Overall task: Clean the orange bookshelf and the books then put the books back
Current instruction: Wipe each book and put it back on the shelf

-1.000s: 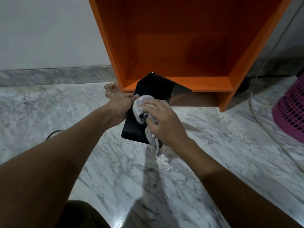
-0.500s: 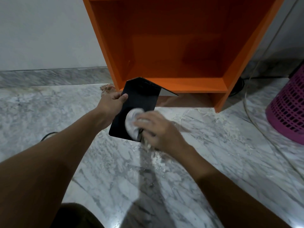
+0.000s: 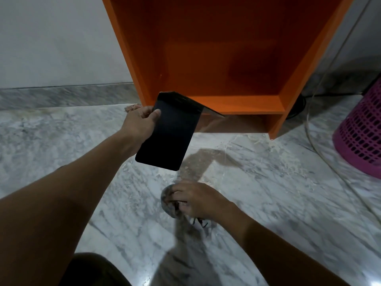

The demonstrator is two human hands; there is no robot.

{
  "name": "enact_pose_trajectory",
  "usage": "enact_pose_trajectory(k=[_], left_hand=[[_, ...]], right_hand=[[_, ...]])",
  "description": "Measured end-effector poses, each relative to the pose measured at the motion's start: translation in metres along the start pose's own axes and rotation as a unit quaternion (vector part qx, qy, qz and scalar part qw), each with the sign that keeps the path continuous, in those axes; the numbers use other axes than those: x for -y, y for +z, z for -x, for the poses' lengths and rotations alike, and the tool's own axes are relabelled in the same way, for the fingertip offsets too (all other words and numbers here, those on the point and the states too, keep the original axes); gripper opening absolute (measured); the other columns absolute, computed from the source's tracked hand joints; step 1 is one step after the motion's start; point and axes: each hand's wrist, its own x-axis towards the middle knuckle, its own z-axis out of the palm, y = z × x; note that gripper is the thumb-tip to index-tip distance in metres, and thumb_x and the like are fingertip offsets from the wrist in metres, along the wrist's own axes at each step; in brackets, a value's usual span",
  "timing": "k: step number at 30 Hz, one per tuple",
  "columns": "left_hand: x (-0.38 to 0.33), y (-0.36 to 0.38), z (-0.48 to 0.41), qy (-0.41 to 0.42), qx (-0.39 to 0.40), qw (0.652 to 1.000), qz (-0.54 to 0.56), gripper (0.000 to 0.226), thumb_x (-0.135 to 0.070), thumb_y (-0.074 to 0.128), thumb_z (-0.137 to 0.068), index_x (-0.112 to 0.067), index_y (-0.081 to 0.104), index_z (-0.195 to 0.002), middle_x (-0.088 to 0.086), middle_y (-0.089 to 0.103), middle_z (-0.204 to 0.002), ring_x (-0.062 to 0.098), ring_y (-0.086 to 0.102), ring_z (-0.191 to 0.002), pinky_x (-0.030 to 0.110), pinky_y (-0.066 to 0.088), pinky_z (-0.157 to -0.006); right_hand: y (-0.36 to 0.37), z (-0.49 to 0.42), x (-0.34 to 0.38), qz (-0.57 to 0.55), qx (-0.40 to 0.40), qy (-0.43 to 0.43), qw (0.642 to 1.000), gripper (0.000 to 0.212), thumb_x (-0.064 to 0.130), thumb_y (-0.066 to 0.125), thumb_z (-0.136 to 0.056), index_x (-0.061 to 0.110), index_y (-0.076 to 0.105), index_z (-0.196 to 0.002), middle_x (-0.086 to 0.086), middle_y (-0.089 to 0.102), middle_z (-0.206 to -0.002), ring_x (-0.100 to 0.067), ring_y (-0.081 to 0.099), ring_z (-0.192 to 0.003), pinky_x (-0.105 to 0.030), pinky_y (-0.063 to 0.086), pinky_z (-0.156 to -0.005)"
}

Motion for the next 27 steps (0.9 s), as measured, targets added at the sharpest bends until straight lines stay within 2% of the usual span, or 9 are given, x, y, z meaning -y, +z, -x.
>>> enact_pose_trajectory(k=[5,10,13,17,19,21,23,25,27], left_hand=[[0.005,-0.001,0.007,0.075,-0.009,0.994,-0.081,0.021,-0.018,0.049,-0.102,-0.02,0.069,-0.108,-0.009,0.07,-0.096,-0.004,0.066,-0.079,0.011,0.051,-0.073],[0.014,-0.007,0.014,0.211,-0.007,0.934,-0.29,0.02,-0.013,0.051,-0.1,-0.012,0.07,-0.107,0.008,0.07,-0.098,0.016,0.058,-0.083,0.019,0.042,-0.066],[0.016,-0.009,0.016,0.256,-0.008,0.905,-0.34,0.023,-0.01,0.056,-0.097,-0.007,0.07,-0.115,0.013,0.072,-0.104,0.014,0.054,-0.082,0.005,0.034,-0.062],[0.015,-0.008,0.015,0.263,0.0,0.9,-0.348,0.024,-0.01,0.056,-0.097,-0.007,0.069,-0.118,0.014,0.072,-0.107,0.016,0.056,-0.083,0.007,0.035,-0.065],[0.012,-0.004,0.014,0.273,0.018,0.896,-0.349,0.026,-0.01,0.055,-0.098,-0.008,0.068,-0.121,0.012,0.071,-0.111,0.021,0.061,-0.088,0.017,0.04,-0.067],[0.009,-0.001,0.014,0.287,0.03,0.891,-0.35,0.026,-0.009,0.055,-0.097,-0.007,0.068,-0.12,0.012,0.071,-0.112,0.028,0.064,-0.094,0.029,0.046,-0.072],[0.006,-0.003,0.015,0.286,0.017,0.893,-0.346,0.027,-0.01,0.054,-0.098,-0.008,0.068,-0.121,0.007,0.071,-0.109,0.023,0.062,-0.091,0.024,0.048,-0.07],[0.003,-0.006,0.018,0.29,0.002,0.89,-0.353,0.028,-0.013,0.054,-0.099,-0.011,0.066,-0.124,0.005,0.07,-0.109,0.012,0.055,-0.088,0.006,0.039,-0.067],[0.003,-0.007,0.021,0.295,0.005,0.888,-0.353,0.029,-0.013,0.054,-0.099,-0.011,0.065,-0.125,0.008,0.07,-0.112,0.009,0.053,-0.087,0.003,0.035,-0.065]], right_hand=[[-0.041,0.013,-0.029,-0.148,-0.093,0.211,0.962,0.031,0.005,0.063,-0.088,0.012,0.069,-0.118,-0.001,0.062,-0.124,-0.008,0.052,-0.113,-0.02,0.04,-0.096],[-0.099,0.015,-0.047,-0.264,-0.336,0.451,0.784,0.033,0.017,0.064,-0.092,0.016,0.064,-0.125,0.005,0.065,-0.107,-0.022,0.064,-0.084,-0.014,0.048,-0.054],[-0.126,0.014,-0.048,-0.346,-0.415,0.447,0.713,0.033,0.022,0.062,-0.093,0.017,0.065,-0.126,-0.001,0.07,-0.111,-0.012,0.069,-0.084,-0.017,0.05,-0.055],[-0.145,-0.006,-0.019,-0.355,-0.379,0.341,0.784,0.017,0.013,0.059,-0.095,0.022,0.068,-0.106,0.018,0.07,-0.088,-0.003,0.066,-0.067,-0.017,0.051,-0.056],[-0.137,-0.024,-0.002,-0.347,-0.325,0.31,0.823,0.027,0.012,0.059,-0.094,0.019,0.067,-0.118,0.01,0.069,-0.11,-0.017,0.068,-0.074,-0.035,0.059,-0.066],[-0.119,-0.037,0.009,-0.331,-0.323,0.282,0.841,0.031,0.013,0.06,-0.093,0.017,0.067,-0.122,0.003,0.066,-0.119,-0.017,0.067,-0.091,-0.034,0.057,-0.082],[-0.1,-0.041,0.005,-0.319,-0.357,0.297,0.826,0.027,0.014,0.058,-0.095,0.016,0.069,-0.12,0.002,0.067,-0.109,-0.007,0.064,-0.092,-0.019,0.053,-0.077],[-0.089,-0.035,-0.005,-0.311,-0.341,0.371,0.806,0.019,0.017,0.056,-0.096,0.017,0.071,-0.108,-0.001,0.066,-0.088,-0.004,0.056,-0.065,-0.014,0.043,-0.056],[-0.082,-0.024,-0.021,-0.338,-0.318,0.459,0.758,0.018,0.012,0.054,-0.096,0.014,0.062,-0.079,-0.006,0.05,-0.065,-0.007,0.038,-0.042,-0.016,0.03,-0.041]])
